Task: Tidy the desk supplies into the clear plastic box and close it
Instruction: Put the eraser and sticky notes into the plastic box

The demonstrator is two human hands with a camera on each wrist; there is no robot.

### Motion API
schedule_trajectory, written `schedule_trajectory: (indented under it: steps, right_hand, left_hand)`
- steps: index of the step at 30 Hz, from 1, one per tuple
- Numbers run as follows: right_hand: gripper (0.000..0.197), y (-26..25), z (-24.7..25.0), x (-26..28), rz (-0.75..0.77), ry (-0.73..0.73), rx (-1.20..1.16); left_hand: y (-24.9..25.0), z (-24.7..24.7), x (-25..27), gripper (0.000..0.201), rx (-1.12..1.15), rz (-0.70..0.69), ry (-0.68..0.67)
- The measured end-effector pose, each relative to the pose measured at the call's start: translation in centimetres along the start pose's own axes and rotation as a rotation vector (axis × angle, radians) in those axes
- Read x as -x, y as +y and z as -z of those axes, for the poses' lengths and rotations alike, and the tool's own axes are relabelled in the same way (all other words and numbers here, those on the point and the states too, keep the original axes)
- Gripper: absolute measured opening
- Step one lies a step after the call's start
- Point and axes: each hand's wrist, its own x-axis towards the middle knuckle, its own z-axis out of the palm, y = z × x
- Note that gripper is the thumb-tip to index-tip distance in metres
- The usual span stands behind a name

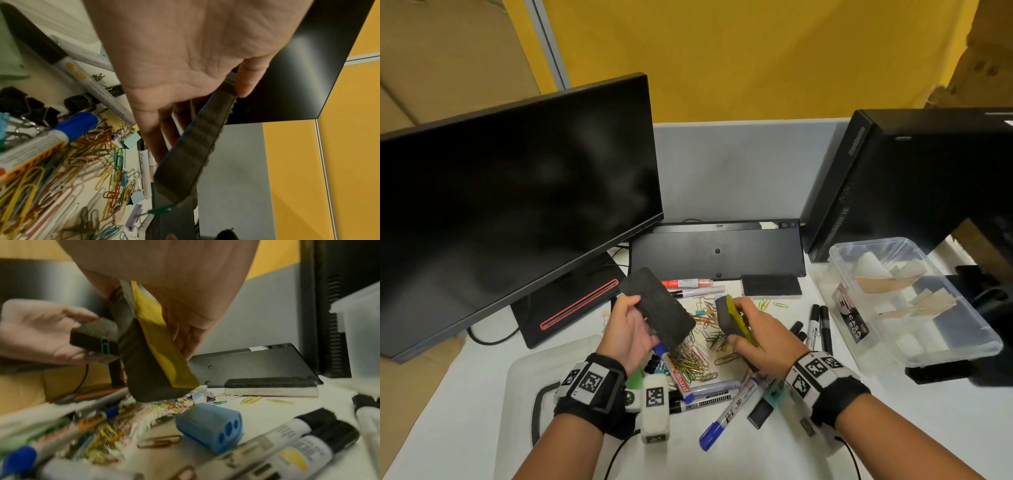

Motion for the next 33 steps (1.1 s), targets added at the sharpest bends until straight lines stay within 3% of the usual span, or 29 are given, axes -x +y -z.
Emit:
schedule_trajectory:
  steps: [5,13,16,18,22,28,33]
  right_hand:
    - [0.046,-1.2,0.0,-0.6,-0.078,-0.054,-0.319]
    - [0.047,-2.3,-0.3,-1.7,-0.151,-0.217,-0.373]
    - [0.033,-2.9,0.2,-1.9,-0.133,-0.207,-0.43]
    - [0.035,-2.9,0.3,-2.0,-0.118,-0.185,-0.421]
    - [0.045,-1.8,0.1,-1.9,-0.096,-0.131,-0.3]
    - [0.029,-0.2,0.3,-1.4,-0.112,-0.152,-0.097]
    - [0.048,0.3,0.5,-1.2,-0.175,-0.061,-0.35]
  left_hand:
    - [-0.1,-0.3,-0.4,0.052,0.048,-0.014,0.013]
    - [-0.4,-0.6,-1.2,0.054,0.109,-0.017,0.068]
    - [-0.2,-0.9,-1.1,0.054,0.137,-0.032,0.049]
    - [-0.1,-0.8,-1.0,0.053,0.15,-0.04,0.043]
    - [-0.1,-0.2,-0.9,0.053,0.136,-0.075,0.059]
    - [0.2,1.1,0.2,0.042,0.114,-0.106,0.068]
    - [-0.4,1.6,0.5,0.037,0.046,-0.082,0.085]
